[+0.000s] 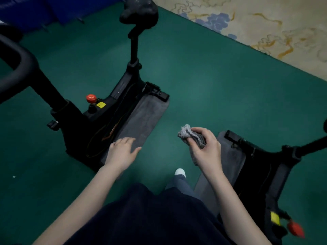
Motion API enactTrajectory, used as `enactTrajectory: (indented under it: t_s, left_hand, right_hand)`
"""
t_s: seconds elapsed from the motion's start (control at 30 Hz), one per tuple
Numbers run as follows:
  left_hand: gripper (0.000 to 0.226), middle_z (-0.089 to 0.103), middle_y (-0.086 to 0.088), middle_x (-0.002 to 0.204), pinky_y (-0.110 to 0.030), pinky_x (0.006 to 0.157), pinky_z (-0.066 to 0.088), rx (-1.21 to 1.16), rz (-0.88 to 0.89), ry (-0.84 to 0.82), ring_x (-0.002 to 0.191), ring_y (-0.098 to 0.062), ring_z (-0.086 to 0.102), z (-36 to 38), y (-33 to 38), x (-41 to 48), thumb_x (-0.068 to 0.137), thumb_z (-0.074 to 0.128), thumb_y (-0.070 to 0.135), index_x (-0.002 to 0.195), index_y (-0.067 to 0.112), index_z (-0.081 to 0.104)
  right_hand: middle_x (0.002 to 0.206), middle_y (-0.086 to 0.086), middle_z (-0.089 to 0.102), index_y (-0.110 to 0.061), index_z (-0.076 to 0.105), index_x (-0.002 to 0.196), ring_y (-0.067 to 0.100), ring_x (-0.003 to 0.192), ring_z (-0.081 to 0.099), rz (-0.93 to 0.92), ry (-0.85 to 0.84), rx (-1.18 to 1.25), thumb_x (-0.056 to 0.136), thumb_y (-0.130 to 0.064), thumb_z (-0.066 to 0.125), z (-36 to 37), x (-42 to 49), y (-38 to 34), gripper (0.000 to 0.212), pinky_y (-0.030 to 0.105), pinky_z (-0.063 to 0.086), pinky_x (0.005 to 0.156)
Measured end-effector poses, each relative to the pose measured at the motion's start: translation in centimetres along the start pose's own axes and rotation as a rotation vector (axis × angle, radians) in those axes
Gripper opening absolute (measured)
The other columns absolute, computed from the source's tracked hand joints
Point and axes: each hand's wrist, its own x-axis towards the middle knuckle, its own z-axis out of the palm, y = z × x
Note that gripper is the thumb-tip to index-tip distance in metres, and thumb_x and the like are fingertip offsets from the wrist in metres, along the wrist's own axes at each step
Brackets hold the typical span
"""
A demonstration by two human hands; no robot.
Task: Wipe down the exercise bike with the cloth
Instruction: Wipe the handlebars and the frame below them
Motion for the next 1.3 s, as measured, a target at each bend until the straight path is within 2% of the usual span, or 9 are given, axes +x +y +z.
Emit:
enactTrajectory:
  t_s: [0.07, 0.13, 0.23, 0.33, 0.6, 0.97, 1.1, 1.3]
  left_hand:
    - [0.055, 0.042, 0.002, 0.146, -0.036, 0.110, 0.028, -0.024, -0.038, 0.016, 0.135, -0.018, 0.035, 0.1, 2.7, 0.9, 0.098, 0.039, 0.049, 0.142, 0.018, 0.039]
    - [0.055, 0.042, 0.002, 0.146, -0.035, 0.110, 0.028, -0.049, -0.063, 0.032, 0.136, -0.018, 0.035, 0.1, 5.2, 1.7, 0.098, 0.039, 0.049, 0.143, 0.018, 0.039]
    - [0.055, 0.042, 0.002, 0.146, -0.035, 0.110, 0.029, -0.101, -0.126, 0.064, 0.135, -0.017, 0.035, 0.0, 7.8, 2.8, 0.097, 0.039, 0.050, 0.143, 0.018, 0.039]
    - [0.055, 0.043, 0.001, 0.146, -0.035, 0.110, 0.030, -0.126, -0.189, 0.076, 0.135, -0.018, 0.035, 0.1, 9.1, 3.1, 0.097, 0.039, 0.050, 0.142, 0.018, 0.040]
    - [0.056, 0.041, 0.002, 0.147, -0.035, 0.109, 0.028, -0.211, -0.390, 0.094, 0.136, -0.017, 0.033, -0.9, 8.8, 5.0, 0.098, 0.037, 0.050, 0.144, 0.019, 0.037]
    - [0.056, 0.042, 0.002, 0.145, -0.034, 0.107, 0.029, -0.318, -0.569, 0.180, 0.134, -0.017, 0.036, -4.1, 4.2, 12.5, 0.097, 0.038, 0.051, 0.143, 0.020, 0.038]
    - [0.056, 0.041, 0.003, 0.146, -0.033, 0.108, 0.030, -0.339, -0.622, 0.213, 0.134, -0.016, 0.036, -5.5, 2.2, 13.9, 0.097, 0.036, 0.052, 0.144, 0.020, 0.037]
    - [0.057, 0.040, 0.004, 0.148, -0.033, 0.109, 0.028, -0.442, -0.785, 0.273, 0.135, -0.015, 0.035, -6.5, -0.2, 13.3, 0.097, 0.037, 0.052, 0.145, 0.020, 0.037]
  right_hand:
    - [0.095, -0.007, 0.063, -0.016, 0.068, 0.099, -0.002, 0.085, 0.053, -0.024, -0.027, -0.004, 0.080, -0.006, 0.071, -2.1, 3.0, 1.4, 0.022, -0.002, 0.033, 0.077]
    - [0.096, -0.005, 0.064, -0.015, 0.068, 0.099, 0.006, 0.088, 0.057, -0.021, -0.042, -0.005, 0.080, -0.006, 0.071, -4.0, 5.8, 2.8, 0.022, 0.002, 0.035, 0.077]
    - [0.098, -0.001, 0.067, -0.016, 0.068, 0.100, 0.014, 0.092, 0.060, 0.009, -0.067, 0.010, 0.081, -0.008, 0.071, -6.0, 9.9, 4.3, 0.021, 0.019, 0.041, 0.081]
    - [0.098, -0.001, 0.068, -0.018, 0.068, 0.100, 0.015, 0.092, 0.062, 0.005, -0.127, 0.021, 0.082, -0.010, 0.070, -6.8, 13.0, 4.9, 0.020, 0.026, 0.044, 0.083]
    - [0.099, -0.002, 0.069, -0.019, 0.067, 0.099, 0.013, 0.093, 0.062, -0.123, -0.310, 0.020, 0.082, -0.010, 0.071, -4.0, 19.5, 3.1, 0.020, 0.025, 0.046, 0.084]
    - [0.097, -0.005, 0.068, -0.021, 0.067, 0.098, 0.009, 0.091, 0.063, -0.315, -0.496, 0.018, 0.082, -0.009, 0.071, 5.1, 29.0, -3.4, 0.020, 0.008, 0.042, 0.078]
    - [0.098, -0.003, 0.069, -0.017, 0.068, 0.100, 0.012, 0.093, 0.064, -0.319, -0.562, 0.043, 0.083, -0.011, 0.070, 8.4, 31.3, -5.9, 0.018, 0.025, 0.050, 0.083]
    - [0.097, -0.006, 0.070, -0.021, 0.068, 0.098, 0.011, 0.093, 0.064, -0.434, -0.708, 0.053, 0.082, -0.009, 0.071, 13.4, 33.3, -9.9, 0.020, 0.029, 0.050, 0.084]
